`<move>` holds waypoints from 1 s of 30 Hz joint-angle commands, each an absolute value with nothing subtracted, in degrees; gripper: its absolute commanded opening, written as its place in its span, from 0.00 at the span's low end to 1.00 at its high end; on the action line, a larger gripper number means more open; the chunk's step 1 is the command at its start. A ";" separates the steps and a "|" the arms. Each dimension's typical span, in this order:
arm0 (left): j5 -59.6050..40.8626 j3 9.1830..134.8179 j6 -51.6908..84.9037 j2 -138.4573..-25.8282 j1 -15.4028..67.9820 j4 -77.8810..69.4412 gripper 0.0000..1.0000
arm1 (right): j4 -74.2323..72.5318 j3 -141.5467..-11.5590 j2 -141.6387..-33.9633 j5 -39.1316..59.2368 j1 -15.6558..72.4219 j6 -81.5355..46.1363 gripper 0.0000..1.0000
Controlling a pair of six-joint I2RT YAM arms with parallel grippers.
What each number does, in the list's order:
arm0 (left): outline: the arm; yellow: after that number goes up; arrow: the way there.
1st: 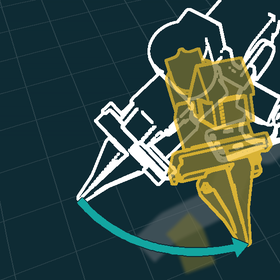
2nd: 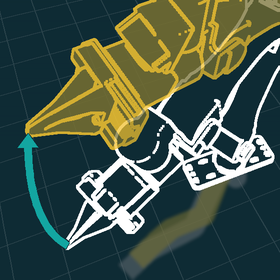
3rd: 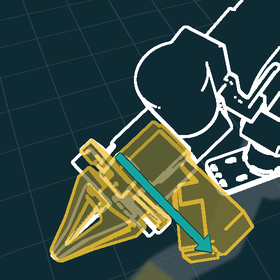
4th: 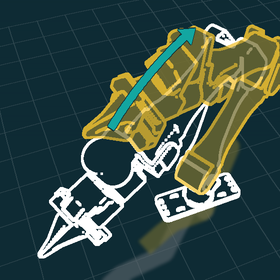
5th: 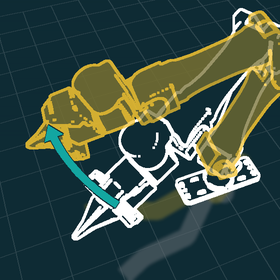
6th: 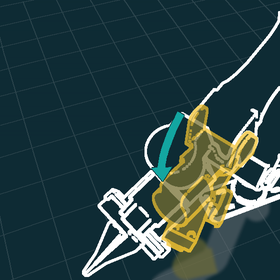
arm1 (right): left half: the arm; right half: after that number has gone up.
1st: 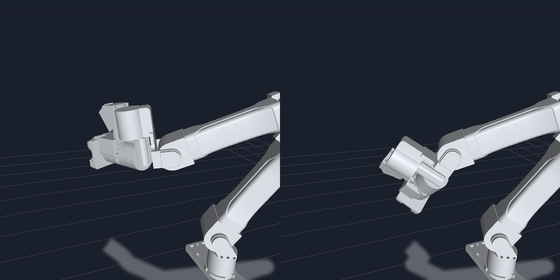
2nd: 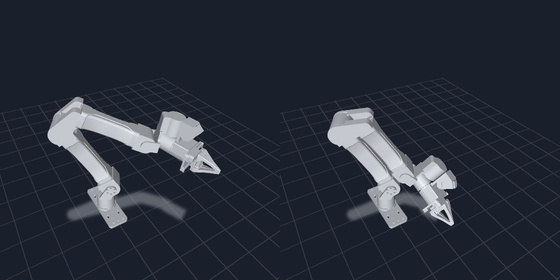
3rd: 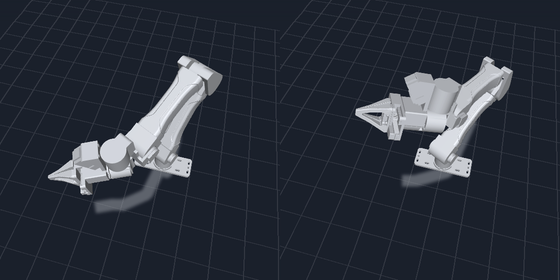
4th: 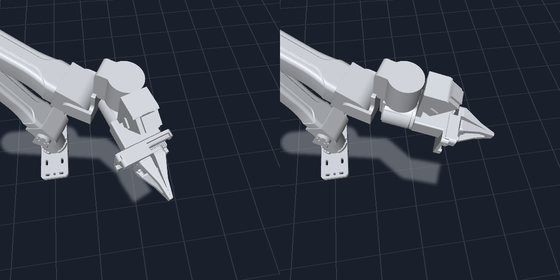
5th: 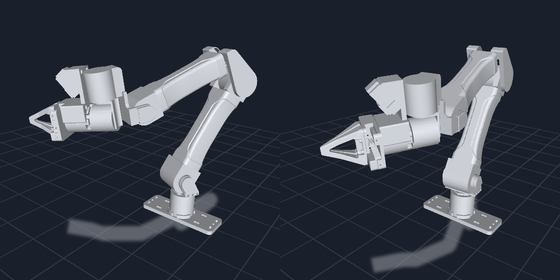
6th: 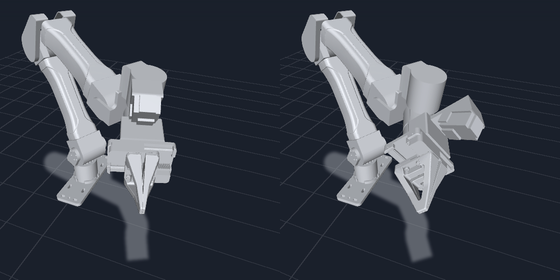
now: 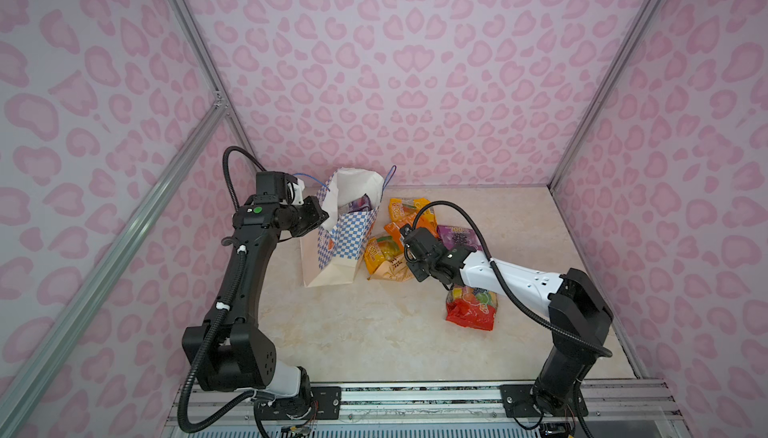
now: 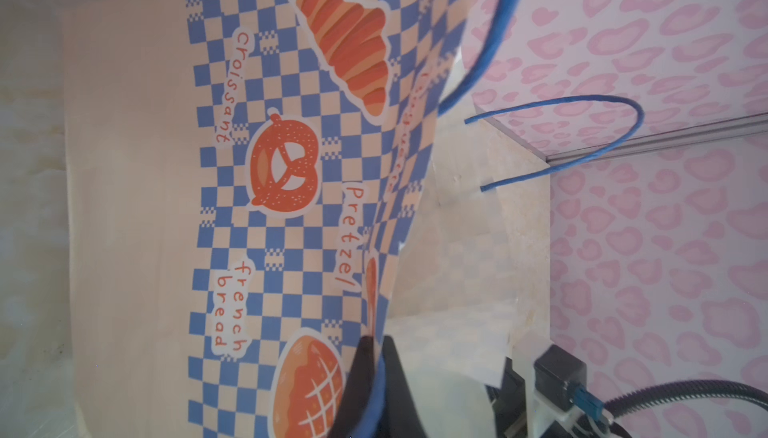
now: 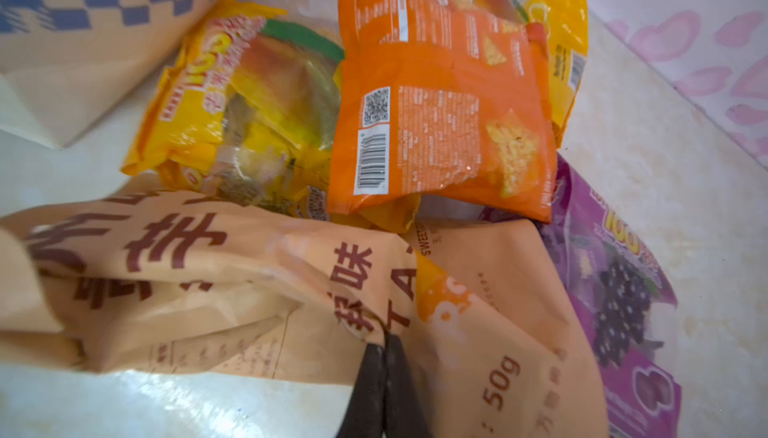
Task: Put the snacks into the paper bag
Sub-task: 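Lift the tan chip bag with the right gripper toward the bag opening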
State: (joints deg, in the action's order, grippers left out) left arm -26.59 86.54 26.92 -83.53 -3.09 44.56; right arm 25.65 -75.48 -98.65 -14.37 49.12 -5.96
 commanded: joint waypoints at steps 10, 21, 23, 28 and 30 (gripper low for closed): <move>-20.31 83.76 23.91 -77.58 -4.48 48.12 0.06 | 24.08 -84.22 -81.24 0.29 51.68 -11.77 0.00; -22.64 77.91 24.52 -74.40 -4.50 44.60 0.05 | 12.17 -97.45 -85.36 2.64 50.49 -25.83 0.00; -22.52 77.48 24.77 -74.04 -4.49 44.51 0.06 | 6.51 -97.94 -86.89 3.78 50.52 -29.13 0.00; -18.90 75.45 27.70 -72.27 -4.86 43.79 0.05 | -3.07 -102.13 -93.60 6.60 51.56 -34.81 0.00; -17.50 74.78 29.97 -71.32 -5.76 43.21 0.06 | -5.70 -104.28 -96.52 7.21 52.39 -35.46 0.00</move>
State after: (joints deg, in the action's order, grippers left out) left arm -20.03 75.55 26.76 -72.18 -5.06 44.66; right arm 3.62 -102.35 -93.82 4.75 51.57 -31.55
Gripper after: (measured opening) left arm 0.059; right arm 0.049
